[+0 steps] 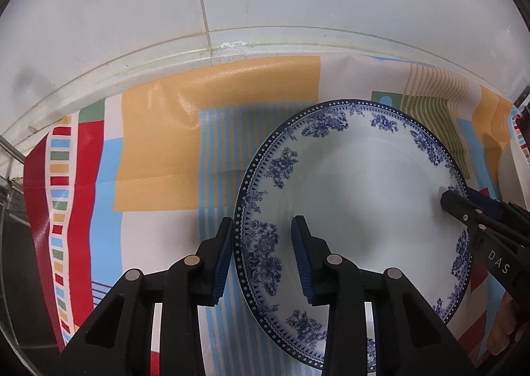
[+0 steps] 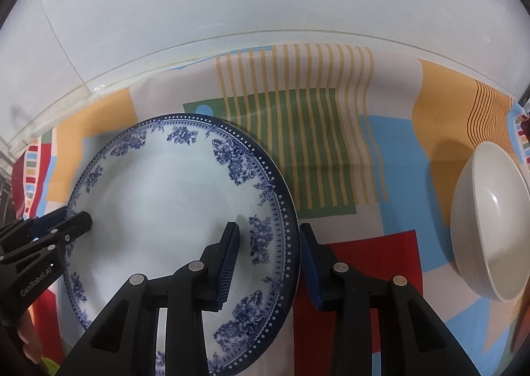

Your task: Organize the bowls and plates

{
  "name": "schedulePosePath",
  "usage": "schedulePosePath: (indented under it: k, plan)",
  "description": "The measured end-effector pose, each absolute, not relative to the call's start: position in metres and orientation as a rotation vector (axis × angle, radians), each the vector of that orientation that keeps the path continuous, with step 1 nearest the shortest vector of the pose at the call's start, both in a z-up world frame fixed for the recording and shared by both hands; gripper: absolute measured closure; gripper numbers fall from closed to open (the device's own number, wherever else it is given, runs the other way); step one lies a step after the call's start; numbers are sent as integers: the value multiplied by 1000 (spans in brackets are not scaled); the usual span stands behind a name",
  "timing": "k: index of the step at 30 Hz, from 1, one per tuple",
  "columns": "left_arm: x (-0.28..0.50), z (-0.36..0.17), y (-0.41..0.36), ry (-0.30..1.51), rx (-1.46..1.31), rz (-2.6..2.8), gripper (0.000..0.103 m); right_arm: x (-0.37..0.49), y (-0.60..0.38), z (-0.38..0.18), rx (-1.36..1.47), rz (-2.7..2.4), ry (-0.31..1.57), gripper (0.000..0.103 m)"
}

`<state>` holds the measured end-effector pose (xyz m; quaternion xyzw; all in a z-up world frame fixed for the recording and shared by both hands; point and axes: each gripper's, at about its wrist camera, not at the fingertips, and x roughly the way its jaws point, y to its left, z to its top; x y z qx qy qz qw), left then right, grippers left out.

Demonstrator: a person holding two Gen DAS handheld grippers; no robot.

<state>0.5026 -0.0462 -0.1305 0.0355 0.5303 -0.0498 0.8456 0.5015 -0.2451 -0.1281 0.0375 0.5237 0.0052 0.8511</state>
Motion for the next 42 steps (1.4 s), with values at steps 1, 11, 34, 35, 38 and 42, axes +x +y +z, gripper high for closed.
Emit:
schedulePosePath:
  k: [1,11,34,35,38,42]
  plan:
    - [500,-128,-47,1112,77,-103,68,499,-244,-127,79,12,1102,66]
    - [463,-95,-40,1058,45,-90,68,473,-236,-96,56,21,1040,66]
    - [314,-69,32,1025,-73,6,68,349,-185,-53,-42,95,995,66]
    - [309,-69,35,1027,-75,8,68,344,-183,-52,-42,98,995,66]
    - [292,-69,43,1027,-82,16,68,328,-176,-52,-45,104,996,66]
    - [270,-70,53,1033,-97,33,68,307,-164,-52,-51,115,1001,66]
